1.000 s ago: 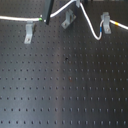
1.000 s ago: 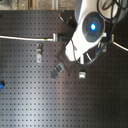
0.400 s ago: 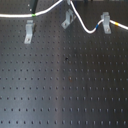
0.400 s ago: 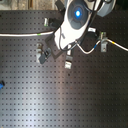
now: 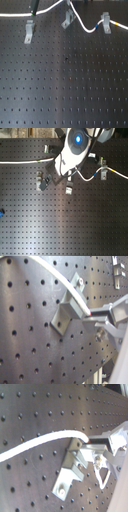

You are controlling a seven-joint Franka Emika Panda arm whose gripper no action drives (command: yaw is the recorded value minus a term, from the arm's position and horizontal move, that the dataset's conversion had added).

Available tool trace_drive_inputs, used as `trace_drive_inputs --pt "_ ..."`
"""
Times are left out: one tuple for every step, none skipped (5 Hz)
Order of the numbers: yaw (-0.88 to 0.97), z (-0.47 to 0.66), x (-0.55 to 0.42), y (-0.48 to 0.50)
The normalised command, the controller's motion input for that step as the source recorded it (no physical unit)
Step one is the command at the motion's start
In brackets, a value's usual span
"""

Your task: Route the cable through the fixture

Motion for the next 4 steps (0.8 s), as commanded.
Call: trace_drive_inputs --pt "0.00 0.03 -0.118 0.115" --pt "0.03 0.04 -0.102 0.141" --pt "0.07 0.27 -0.065 0.105" --pt "0.01 0.24 -0.015 0.034"
